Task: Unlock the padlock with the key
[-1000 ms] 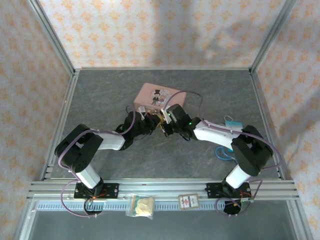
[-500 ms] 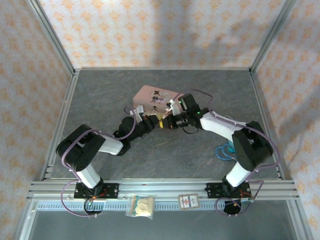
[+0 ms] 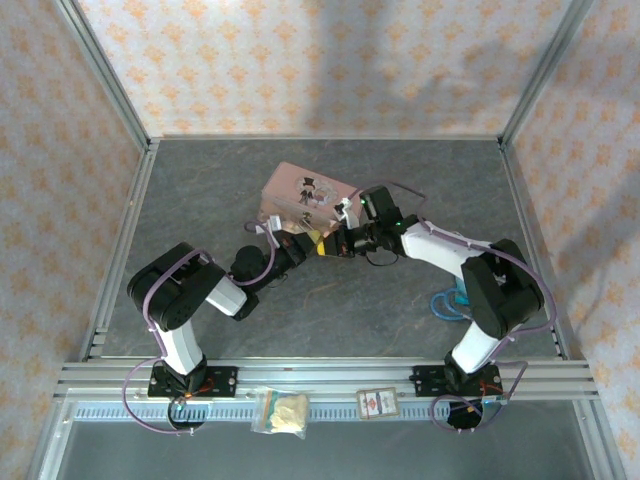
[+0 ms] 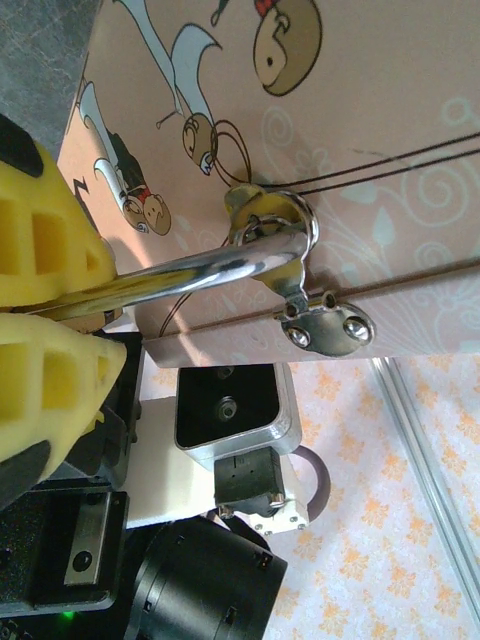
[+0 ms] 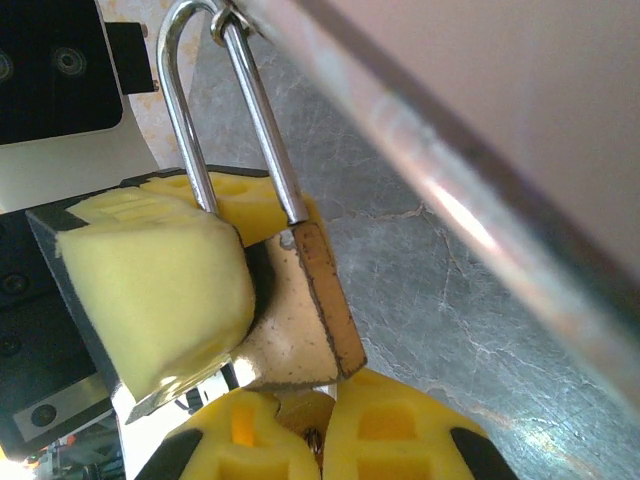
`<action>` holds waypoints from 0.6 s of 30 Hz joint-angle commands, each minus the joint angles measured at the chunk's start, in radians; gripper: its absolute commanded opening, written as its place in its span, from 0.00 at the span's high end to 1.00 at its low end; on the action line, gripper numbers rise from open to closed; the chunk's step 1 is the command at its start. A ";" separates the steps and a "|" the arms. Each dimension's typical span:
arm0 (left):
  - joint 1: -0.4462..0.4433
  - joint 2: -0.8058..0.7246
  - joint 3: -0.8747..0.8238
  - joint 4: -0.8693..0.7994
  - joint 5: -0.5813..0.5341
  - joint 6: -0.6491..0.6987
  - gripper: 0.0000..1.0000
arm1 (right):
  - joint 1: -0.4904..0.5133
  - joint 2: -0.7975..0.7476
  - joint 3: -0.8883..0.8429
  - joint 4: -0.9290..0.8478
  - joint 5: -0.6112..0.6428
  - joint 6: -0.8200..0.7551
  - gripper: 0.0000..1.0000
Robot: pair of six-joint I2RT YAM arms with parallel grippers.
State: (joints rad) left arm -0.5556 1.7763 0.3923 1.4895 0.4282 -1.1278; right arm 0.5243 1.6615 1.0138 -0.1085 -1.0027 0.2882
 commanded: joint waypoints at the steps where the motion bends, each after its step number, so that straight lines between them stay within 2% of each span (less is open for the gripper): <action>1: -0.018 -0.012 -0.020 0.101 0.060 0.033 1.00 | -0.076 -0.044 0.021 0.118 0.088 0.049 0.94; 8: -0.018 -0.051 0.003 -0.057 -0.046 0.004 1.00 | -0.075 -0.135 -0.018 0.095 0.192 0.020 0.47; 10: -0.018 -0.066 0.006 -0.083 -0.078 -0.010 1.00 | -0.076 -0.162 -0.049 0.111 0.213 0.042 0.44; 18: -0.021 -0.079 0.029 -0.161 -0.123 -0.044 1.00 | -0.022 -0.235 -0.162 0.190 0.327 0.118 0.45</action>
State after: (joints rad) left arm -0.5697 1.7245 0.3916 1.3106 0.3420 -1.1584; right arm 0.4747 1.4517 0.8795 0.0315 -0.7563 0.3737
